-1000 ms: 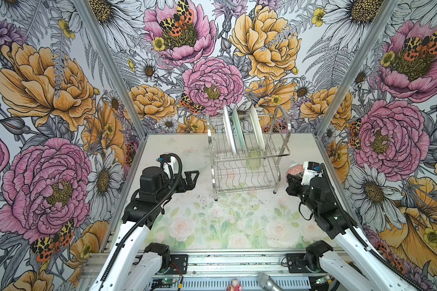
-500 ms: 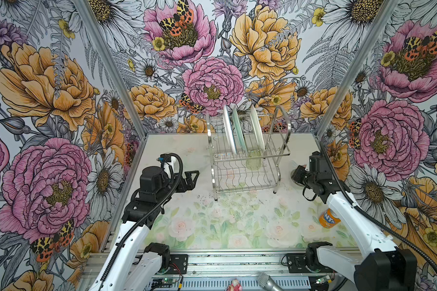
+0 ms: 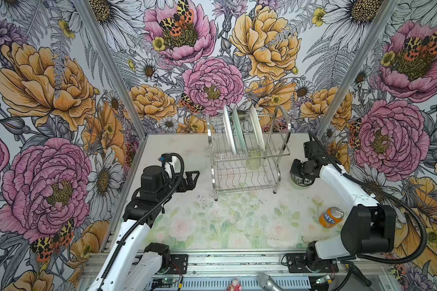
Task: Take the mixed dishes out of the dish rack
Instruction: 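Lower the patterned bowl onto the pale green bowl with the right gripper, then open the right gripper to release the patterned bowl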
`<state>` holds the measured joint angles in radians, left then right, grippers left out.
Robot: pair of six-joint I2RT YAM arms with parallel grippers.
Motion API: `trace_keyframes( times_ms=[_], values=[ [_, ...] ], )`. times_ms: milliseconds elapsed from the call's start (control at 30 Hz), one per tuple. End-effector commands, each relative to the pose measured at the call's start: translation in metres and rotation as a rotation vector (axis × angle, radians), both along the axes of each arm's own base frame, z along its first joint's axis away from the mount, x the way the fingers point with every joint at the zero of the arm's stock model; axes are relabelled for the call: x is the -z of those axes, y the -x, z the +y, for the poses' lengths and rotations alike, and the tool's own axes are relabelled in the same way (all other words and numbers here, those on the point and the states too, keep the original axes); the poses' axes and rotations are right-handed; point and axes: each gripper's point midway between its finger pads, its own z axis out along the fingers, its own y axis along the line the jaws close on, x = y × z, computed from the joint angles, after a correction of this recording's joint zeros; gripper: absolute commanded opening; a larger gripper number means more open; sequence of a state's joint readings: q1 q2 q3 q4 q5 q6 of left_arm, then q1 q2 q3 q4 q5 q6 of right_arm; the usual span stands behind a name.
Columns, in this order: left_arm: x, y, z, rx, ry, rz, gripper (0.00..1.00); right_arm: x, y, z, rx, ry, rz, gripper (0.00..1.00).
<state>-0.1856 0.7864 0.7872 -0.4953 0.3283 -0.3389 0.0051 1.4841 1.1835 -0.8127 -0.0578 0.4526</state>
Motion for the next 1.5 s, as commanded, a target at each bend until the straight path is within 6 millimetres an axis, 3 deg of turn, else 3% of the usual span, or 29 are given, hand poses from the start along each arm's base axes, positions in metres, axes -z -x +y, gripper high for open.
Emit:
trace_keyframes(
  times_ms=[0,633,767,867,1167,1300,1467],
  values=[
    [-0.005,-0.004,0.006,-0.022,-0.032,-0.041,0.99,-0.007,-0.005,-0.007,-0.029,0.055,0.015,0.00],
    [-0.001,-0.007,0.009,-0.032,-0.048,-0.035,0.99,0.020,-0.014,-0.010,-0.074,0.091,0.155,0.01],
    [-0.001,-0.007,0.009,-0.032,-0.050,-0.034,0.99,0.022,-0.013,-0.008,-0.078,0.083,0.155,0.33],
    [0.000,-0.008,0.010,-0.037,-0.051,-0.032,0.99,0.019,-0.013,-0.006,-0.084,0.079,0.147,0.41],
    [0.001,-0.008,0.012,-0.043,-0.049,-0.027,0.99,-0.015,-0.015,-0.008,-0.062,0.085,0.038,0.44],
    [0.000,-0.008,0.012,-0.045,-0.047,-0.029,0.99,-0.032,-0.014,0.002,-0.063,0.030,-0.058,0.45],
    [0.000,-0.008,0.011,-0.047,-0.036,-0.026,0.99,-0.049,0.001,0.012,-0.067,-0.034,-0.169,0.47]
  ],
)
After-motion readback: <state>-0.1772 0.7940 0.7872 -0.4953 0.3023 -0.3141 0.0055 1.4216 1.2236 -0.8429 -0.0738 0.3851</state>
